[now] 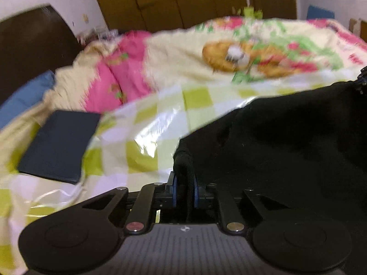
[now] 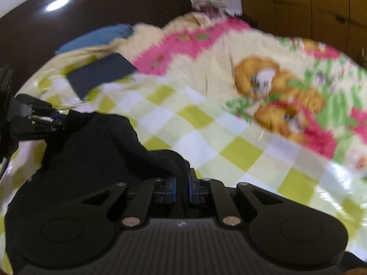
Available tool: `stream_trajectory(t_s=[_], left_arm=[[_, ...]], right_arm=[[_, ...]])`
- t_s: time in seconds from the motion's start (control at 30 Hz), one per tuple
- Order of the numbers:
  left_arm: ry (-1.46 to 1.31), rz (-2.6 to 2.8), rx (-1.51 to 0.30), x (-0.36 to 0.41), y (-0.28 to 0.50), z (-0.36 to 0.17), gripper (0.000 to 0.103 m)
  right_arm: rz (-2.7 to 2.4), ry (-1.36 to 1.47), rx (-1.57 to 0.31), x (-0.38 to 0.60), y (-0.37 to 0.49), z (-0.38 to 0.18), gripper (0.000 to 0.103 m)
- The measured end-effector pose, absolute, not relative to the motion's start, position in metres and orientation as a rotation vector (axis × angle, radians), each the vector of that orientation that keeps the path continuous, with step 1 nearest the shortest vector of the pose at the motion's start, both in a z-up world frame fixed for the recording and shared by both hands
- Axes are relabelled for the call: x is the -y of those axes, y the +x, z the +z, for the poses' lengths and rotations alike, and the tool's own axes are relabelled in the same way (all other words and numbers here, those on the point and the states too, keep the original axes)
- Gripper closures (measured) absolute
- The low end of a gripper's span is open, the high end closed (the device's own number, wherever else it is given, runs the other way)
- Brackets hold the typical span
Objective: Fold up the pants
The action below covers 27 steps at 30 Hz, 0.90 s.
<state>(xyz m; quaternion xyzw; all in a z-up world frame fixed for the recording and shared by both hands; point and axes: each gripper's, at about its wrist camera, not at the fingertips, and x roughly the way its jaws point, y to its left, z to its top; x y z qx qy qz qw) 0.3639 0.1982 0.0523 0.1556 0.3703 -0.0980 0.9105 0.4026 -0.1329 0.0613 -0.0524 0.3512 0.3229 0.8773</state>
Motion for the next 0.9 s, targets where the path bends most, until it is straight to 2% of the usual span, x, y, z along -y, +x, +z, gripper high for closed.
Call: stream_trajectory(t_s=[0.17, 0.4, 0.53, 0.7, 0.87, 0.9], left_arm=[[0.355, -0.254, -0.681, -0.200, 0.256, 0.076, 0.075], [0.317, -0.260, -0.792, -0.205, 0.150, 0.018, 0.075], [0.317, -0.227, -0.804, -0.209, 0.121, -0.002, 0.075], [0.379, -0.192, -0.727, -0.204, 0.110, -0.004, 0.074], [0.491, -0.148, -0.640, -0.196, 0.104, -0.012, 0.070], [0.504, -0.156, -0.639, -0.197, 0.103, -0.014, 0.070]], right_arm=[[0.672, -0.236, -0.637, 0.143, 0.288, 0.093, 0.094], [0.682, -0.271, -0.846, 0.121, 0.171, 0.026, 0.095], [0.654, -0.400, -0.888, 0.104, 0.142, 0.001, 0.095], [0.608, -0.430, -0.842, 0.100, 0.140, 0.012, 0.094], [0.595, -0.561, -0.803, 0.078, 0.127, 0.011, 0.087], [0.599, -0.588, -0.794, 0.074, 0.125, 0.009, 0.081]])
